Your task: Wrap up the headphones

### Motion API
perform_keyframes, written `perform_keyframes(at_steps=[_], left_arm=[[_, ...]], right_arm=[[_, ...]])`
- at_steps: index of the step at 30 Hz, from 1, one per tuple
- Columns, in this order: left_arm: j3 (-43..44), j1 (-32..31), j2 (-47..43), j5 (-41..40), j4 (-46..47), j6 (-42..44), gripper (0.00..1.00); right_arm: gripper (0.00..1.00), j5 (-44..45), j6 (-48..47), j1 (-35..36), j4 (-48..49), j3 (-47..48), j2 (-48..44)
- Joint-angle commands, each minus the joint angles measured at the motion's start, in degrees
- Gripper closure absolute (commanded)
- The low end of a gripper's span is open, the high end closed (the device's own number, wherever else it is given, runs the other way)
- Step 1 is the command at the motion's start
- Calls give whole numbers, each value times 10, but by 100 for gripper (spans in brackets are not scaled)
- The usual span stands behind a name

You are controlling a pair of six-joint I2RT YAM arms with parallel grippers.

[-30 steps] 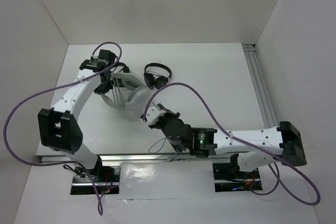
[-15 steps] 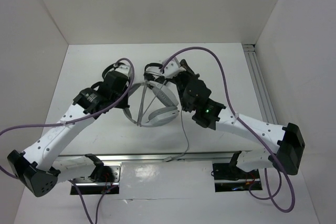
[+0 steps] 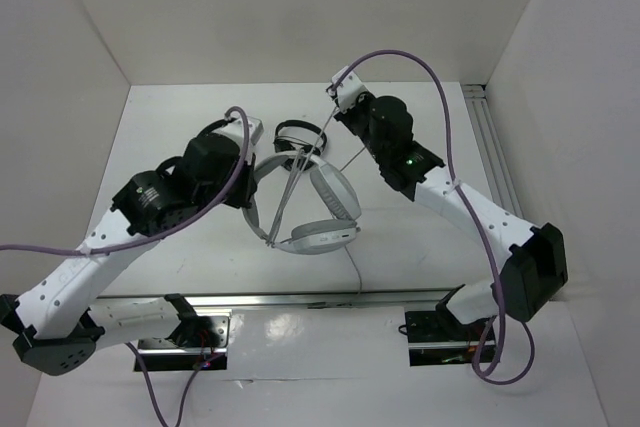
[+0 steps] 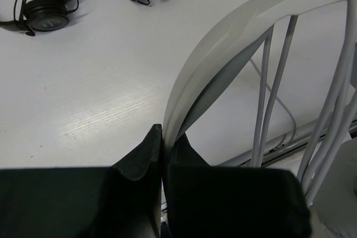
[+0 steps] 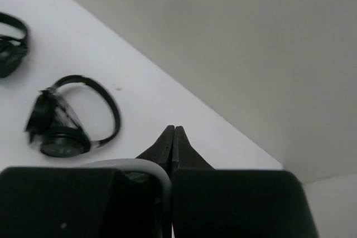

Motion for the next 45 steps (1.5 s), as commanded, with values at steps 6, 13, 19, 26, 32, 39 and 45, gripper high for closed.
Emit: perform_keyframes(at_steps=[6,13,19,26,32,39,45], left_arm=[[139,-9,-51,32,-54,22,100],[181,-9,-51,-7,76,-21,100],[290,-9,27,-150,76,-79,100],[509,116,209,-236,0,-79,100],[535,301,303,-100,-13,-94,100],[383,335,325,-115,10,-141,100],[254,341,313,-100,22,-174,100]], right_arm=[[100,-314,210,-52,-10,0,66],[93,-554,529,-30,327,-98,193],[95,-584,742,38,630,-75,383],[98,-539,777,118,801,-192,421],[100,-486,688,178,762,-356,287],[100,-362,448,317,291,-302,17],[100,-325,346,338,-5,-136,-76]])
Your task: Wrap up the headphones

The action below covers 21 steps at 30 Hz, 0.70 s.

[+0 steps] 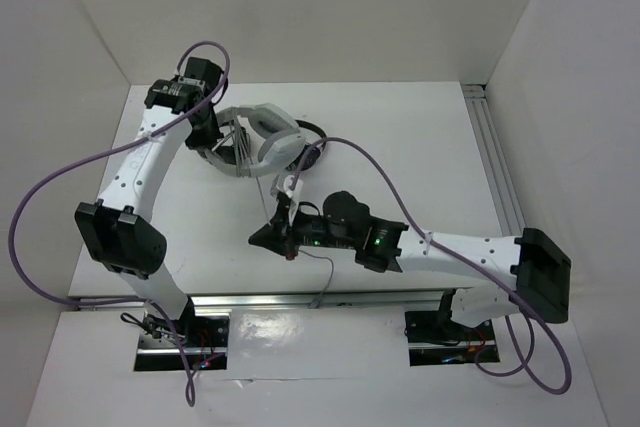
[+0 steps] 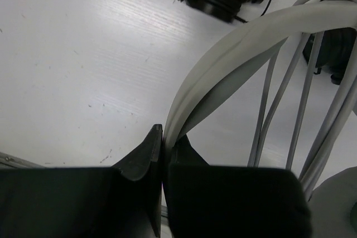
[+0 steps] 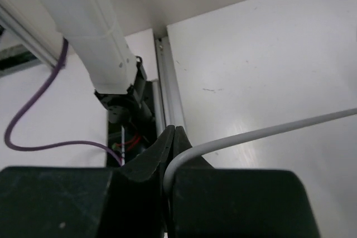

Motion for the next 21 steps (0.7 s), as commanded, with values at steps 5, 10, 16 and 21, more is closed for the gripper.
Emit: perform_keyframes(at_steps=[5,10,16,21], left_arm=[[-60,-8,-34,-55,164,-63,100],[-85,-59,-34,-113,154,-37,100],[-133,-60,-73,-123,171,-52,100],[-91,-87,-44,-148,129,-56,100]], right_arm=[[100,75,-181,27,-348,224,-36],[100,209,-262,27,-522,443,22],[100,163,-307,27,-637,565,87],[100,80,-307,32,-666,654,122]])
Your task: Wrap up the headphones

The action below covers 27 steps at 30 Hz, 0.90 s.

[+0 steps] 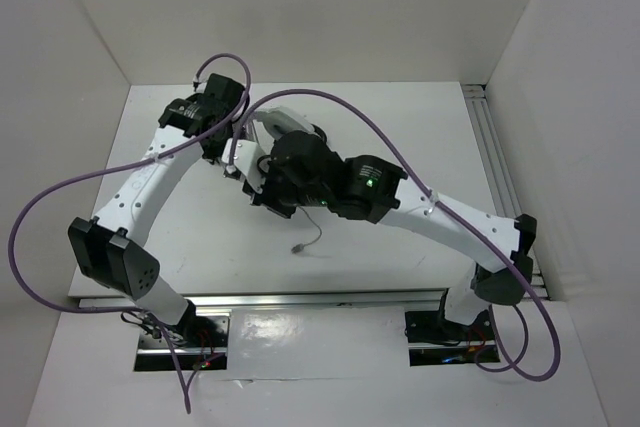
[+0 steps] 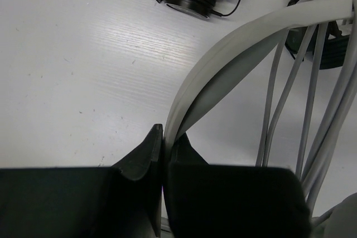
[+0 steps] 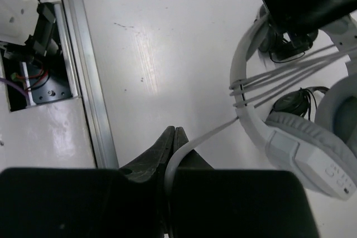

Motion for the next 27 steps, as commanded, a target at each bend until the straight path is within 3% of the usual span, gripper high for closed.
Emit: perform_keyframes(at_steps=[1,4,8,11,12,14,21,25,27], left_arm=[[27,-5,26,-76,47,-35,100],[14,1,26,-75,63,-30,100],[4,12,34,-79,63,-37,100],[4,25,51,-68,56,-54,100],[-2,33,51,-58,55,-63,100],[-22,51,51,-6,62,-75,100],[-72,170,33,179,126,-99,100],[-79,213,47,222,131,-124,100],[-79,220,55,238,141,-124,100]], right_arm=[[100,-96,-24,22,14,121,7],[100,-51,-41,36,-19,172,37],[100,85,-59,74,-105,239,78],[100,233,-87,116,-96,218,89],[100,318,-101,125,-84,170,82],[100,361,-107,140,-75,140,82],[100,223,-64,166,-91,116,102],[100,112,-43,190,-86,126,124],[100,103,-36,205,-92,147,143]])
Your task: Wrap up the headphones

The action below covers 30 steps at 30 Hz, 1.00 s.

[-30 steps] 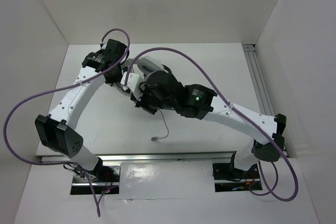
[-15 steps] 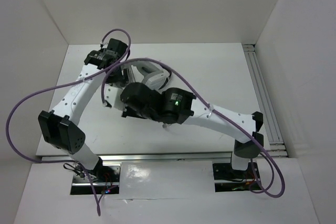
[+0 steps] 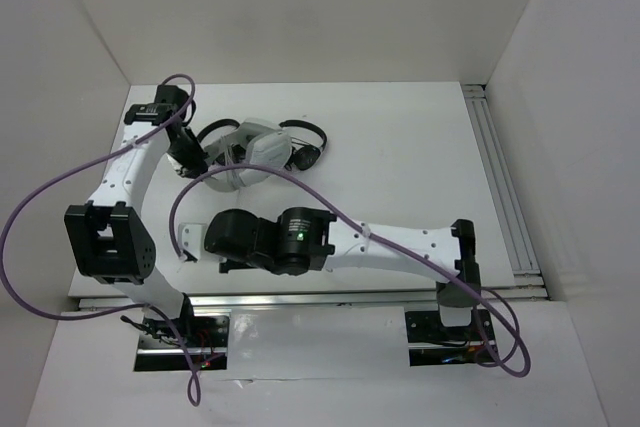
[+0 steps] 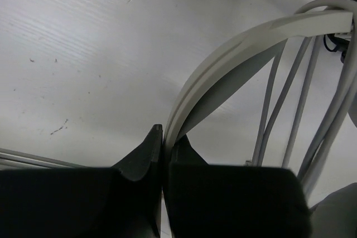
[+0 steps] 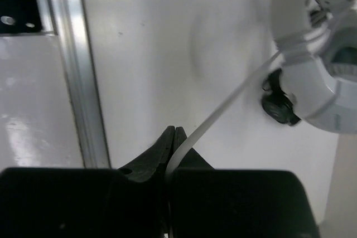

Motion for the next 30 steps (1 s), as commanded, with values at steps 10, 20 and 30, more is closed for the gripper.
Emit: perform_keyframes(at_steps=[10,20,30], left_arm=[[-34,23,32,-39,177,-69,100],[-60,-74,-35,-204,188,55,100],[-167,-293,-178,-353,192,158,100]], right_arm=[[100,-83,10,69,96,41,-27],[100,410,-238,38,458,-206,-122],[100,421,-567,-132,998,-314,-183]])
